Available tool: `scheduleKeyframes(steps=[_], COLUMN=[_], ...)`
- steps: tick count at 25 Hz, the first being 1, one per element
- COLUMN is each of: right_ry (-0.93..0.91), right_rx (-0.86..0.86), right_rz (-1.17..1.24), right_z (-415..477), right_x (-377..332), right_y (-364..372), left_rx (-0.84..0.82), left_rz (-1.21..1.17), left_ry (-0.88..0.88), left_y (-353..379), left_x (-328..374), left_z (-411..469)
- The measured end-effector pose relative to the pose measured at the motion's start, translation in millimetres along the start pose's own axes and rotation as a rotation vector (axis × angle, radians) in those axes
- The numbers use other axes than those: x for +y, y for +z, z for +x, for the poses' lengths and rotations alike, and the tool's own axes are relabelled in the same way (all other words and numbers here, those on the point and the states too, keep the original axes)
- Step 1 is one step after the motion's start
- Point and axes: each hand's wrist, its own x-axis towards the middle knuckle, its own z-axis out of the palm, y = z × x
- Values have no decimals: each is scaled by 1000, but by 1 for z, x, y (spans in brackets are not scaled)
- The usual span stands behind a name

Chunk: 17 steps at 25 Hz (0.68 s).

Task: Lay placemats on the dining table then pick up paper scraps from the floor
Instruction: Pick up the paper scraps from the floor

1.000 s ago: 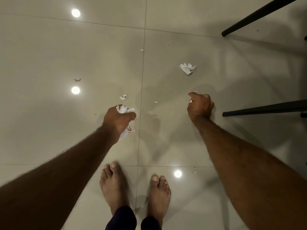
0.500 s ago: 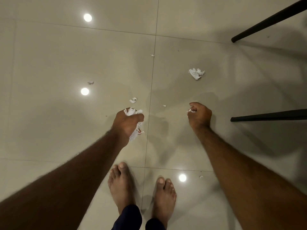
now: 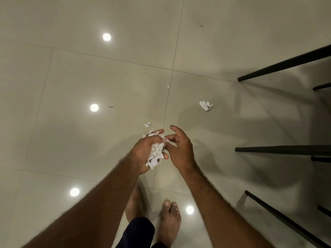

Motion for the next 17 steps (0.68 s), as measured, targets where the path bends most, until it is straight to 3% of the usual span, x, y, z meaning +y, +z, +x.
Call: scheduleKeyframes(steps=[4,7,9,17], right_ry=[-62,-57,-39,-99], right_rx=[-121,-125,-115,75], right_rz=[-96,-61,-49,-38], right_z=[-16,-13,-4,44], right_x=[-19,-26,-31,-33], right_y=[35,59,66,11], left_rx=[-4,209,264,194], left_rz=[14,174,206,213], left_ry=[37,104,167,200], left_y=[-17,-20,-18,10], left_x=[11,25,33,43], left_z=[-2,-10,-12,21])
